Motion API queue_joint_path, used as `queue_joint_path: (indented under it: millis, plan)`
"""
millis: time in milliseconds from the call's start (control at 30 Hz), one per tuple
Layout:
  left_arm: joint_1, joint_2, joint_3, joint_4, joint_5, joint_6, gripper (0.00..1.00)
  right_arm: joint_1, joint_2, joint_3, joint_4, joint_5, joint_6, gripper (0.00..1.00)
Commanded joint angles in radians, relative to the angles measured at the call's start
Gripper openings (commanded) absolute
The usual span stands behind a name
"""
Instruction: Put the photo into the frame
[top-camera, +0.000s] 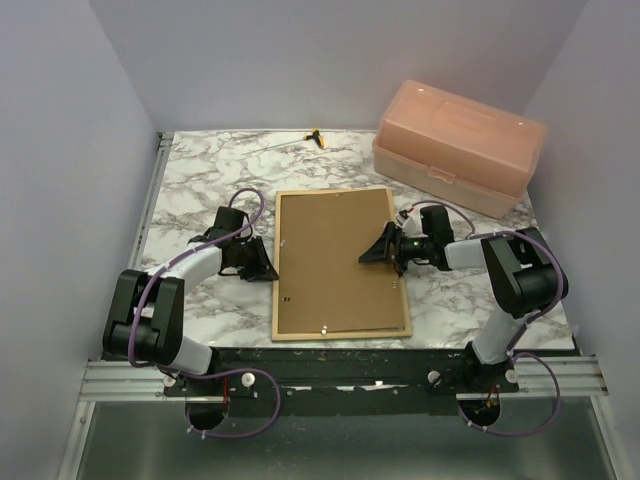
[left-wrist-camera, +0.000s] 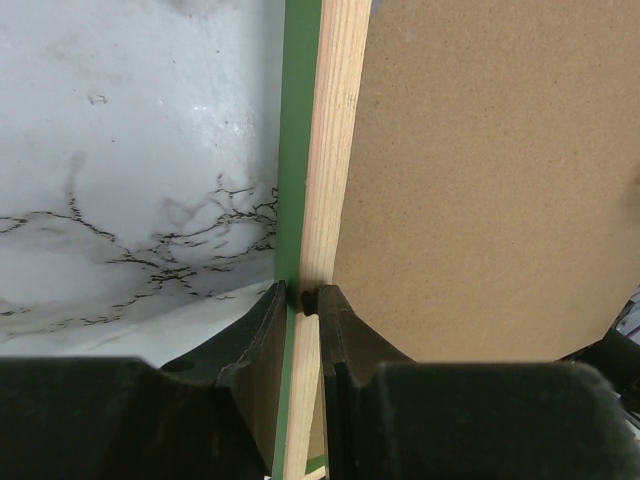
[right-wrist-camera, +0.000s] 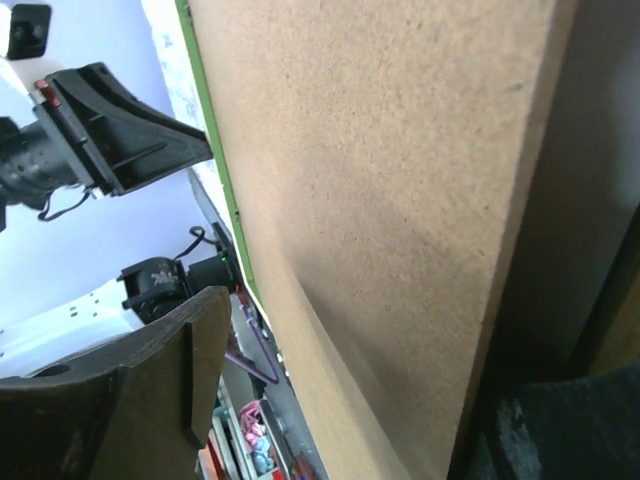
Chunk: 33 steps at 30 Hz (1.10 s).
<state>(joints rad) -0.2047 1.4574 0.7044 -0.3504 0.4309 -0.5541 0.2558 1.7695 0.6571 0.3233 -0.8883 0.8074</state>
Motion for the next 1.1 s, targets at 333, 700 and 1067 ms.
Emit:
queue_joint_path:
  millis: [333, 700, 1067]
  plan:
    - [-0.011, 0.037, 0.001, 0.018, -0.011, 0.019, 0.2, 0.095, -0.053, 0.101, -0.455, 0.402, -0.141, 0.9]
    - [-0.01, 0.038, 0.004, 0.014, -0.011, 0.022, 0.2, 0.121, -0.081, 0.167, -0.612, 0.536, -0.169, 1.0]
    - [-0.01, 0.039, 0.006, 0.012, -0.012, 0.02, 0.2, 0.143, -0.126, 0.22, -0.75, 0.699, -0.204, 1.0]
